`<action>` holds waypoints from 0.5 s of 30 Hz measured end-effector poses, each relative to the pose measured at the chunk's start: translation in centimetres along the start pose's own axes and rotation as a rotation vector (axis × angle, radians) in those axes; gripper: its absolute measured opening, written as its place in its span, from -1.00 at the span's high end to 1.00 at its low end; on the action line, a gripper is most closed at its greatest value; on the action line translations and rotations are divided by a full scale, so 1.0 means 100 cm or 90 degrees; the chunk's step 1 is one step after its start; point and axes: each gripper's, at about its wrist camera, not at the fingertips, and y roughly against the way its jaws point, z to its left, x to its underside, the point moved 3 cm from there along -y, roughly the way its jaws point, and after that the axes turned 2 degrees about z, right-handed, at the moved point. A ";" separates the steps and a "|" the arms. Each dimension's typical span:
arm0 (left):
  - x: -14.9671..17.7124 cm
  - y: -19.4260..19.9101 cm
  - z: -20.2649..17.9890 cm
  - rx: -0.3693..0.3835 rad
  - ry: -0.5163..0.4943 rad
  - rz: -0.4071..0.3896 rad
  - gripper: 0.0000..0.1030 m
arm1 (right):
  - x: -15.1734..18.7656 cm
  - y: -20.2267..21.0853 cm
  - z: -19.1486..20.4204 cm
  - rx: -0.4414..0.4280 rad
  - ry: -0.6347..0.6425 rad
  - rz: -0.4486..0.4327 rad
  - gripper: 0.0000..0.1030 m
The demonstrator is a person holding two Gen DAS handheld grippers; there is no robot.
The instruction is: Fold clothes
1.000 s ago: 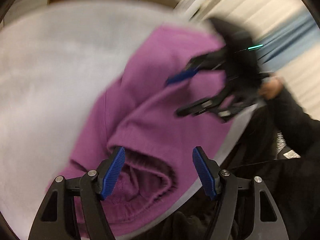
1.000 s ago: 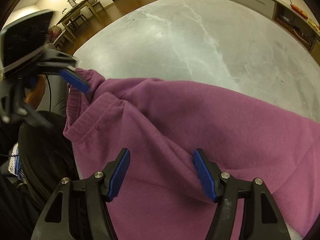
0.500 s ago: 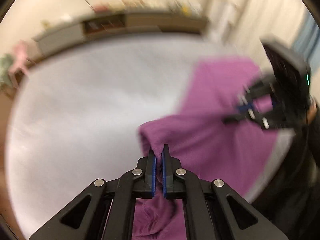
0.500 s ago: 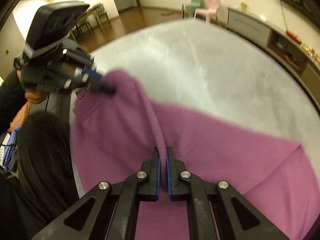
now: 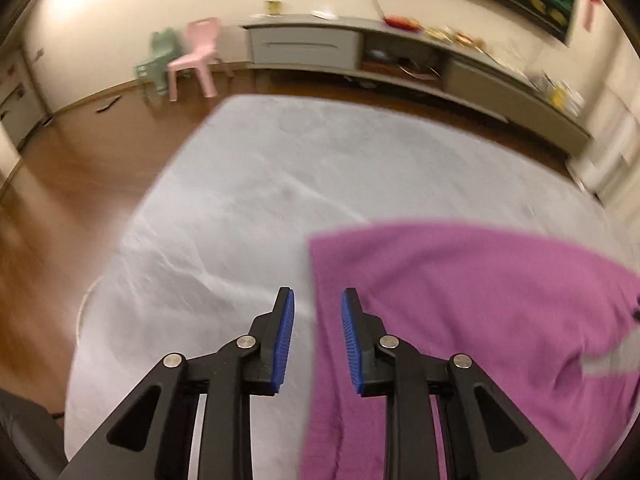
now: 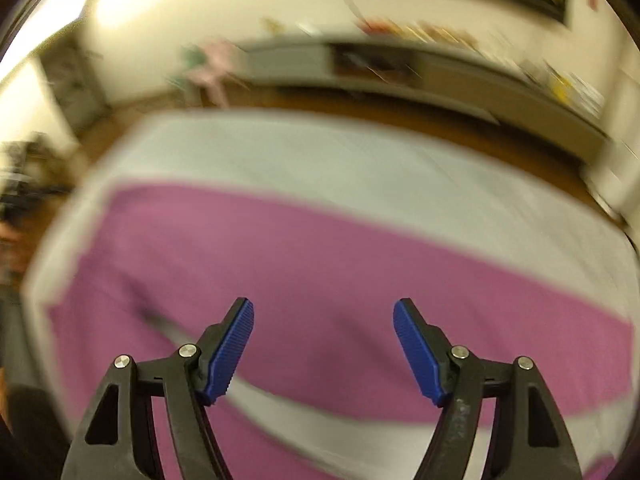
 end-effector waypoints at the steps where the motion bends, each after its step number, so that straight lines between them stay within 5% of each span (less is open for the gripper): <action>1: 0.013 -0.001 -0.012 0.008 -0.027 0.008 0.54 | 0.012 -0.012 -0.032 0.042 -0.024 0.021 -0.44; 4: 0.024 -0.010 -0.052 0.026 -0.104 0.021 0.54 | 0.029 -0.017 -0.116 0.089 -0.139 0.009 -0.44; 9: 0.034 -0.062 -0.077 -0.030 -0.154 0.078 0.52 | 0.038 -0.010 -0.225 0.143 -0.289 -0.036 -0.44; 15: 0.000 -0.083 -0.064 -0.067 -0.118 0.054 0.46 | 0.022 -0.057 -0.290 0.169 -0.278 0.001 -0.50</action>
